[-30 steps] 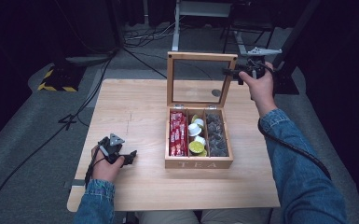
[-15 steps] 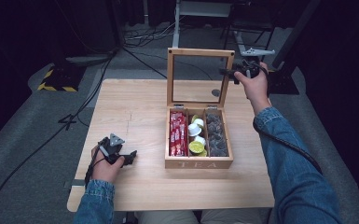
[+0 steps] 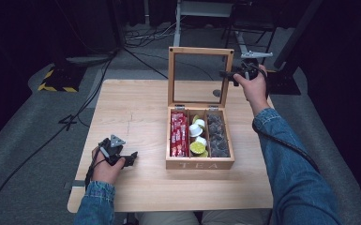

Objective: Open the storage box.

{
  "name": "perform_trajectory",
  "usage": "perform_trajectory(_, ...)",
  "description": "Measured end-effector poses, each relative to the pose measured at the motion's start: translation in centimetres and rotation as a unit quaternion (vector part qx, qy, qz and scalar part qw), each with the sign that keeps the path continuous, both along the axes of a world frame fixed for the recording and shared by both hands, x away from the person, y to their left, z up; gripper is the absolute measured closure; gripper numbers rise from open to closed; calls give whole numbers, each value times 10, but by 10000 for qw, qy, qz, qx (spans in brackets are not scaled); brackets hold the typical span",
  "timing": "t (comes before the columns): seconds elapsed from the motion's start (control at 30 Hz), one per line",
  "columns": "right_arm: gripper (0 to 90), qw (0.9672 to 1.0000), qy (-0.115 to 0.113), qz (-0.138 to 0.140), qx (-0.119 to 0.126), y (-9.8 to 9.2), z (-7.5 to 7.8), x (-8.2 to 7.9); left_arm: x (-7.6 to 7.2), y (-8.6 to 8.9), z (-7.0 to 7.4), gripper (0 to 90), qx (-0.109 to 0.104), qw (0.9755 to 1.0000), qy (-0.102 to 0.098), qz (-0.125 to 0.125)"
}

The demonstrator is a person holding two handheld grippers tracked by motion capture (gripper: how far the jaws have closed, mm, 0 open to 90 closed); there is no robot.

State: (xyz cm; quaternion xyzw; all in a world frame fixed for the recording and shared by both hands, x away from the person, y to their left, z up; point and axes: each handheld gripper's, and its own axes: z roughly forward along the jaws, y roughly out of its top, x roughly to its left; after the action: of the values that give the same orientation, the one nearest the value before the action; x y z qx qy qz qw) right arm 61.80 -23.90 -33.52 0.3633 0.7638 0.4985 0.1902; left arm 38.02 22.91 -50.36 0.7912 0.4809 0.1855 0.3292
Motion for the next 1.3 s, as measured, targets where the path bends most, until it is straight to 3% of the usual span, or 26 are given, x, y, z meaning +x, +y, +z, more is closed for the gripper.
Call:
perform_trajectory(0.53, 270, 9999, 1, -162, -36, 7, -1, 0, 0, 0, 0, 206, 3, 10000, 3, -9)
perform_trajectory(0.9, 158, 9993, -129, -349, 50, -8, 12, -12, 3, -2, 0, 192, -2, 10000, 0, -10)
perform_trajectory(1.13, 173, 9996, -143, -215, 82, -12, 23, -29, 4, -2, 0, 188, 20, 10000, 20, -33)
perform_trajectory(1.3, 258, 9999, -115, 103, -54, -10, 37, -47, 5, -4, 0, 187, -2, 10000, 17, -14)
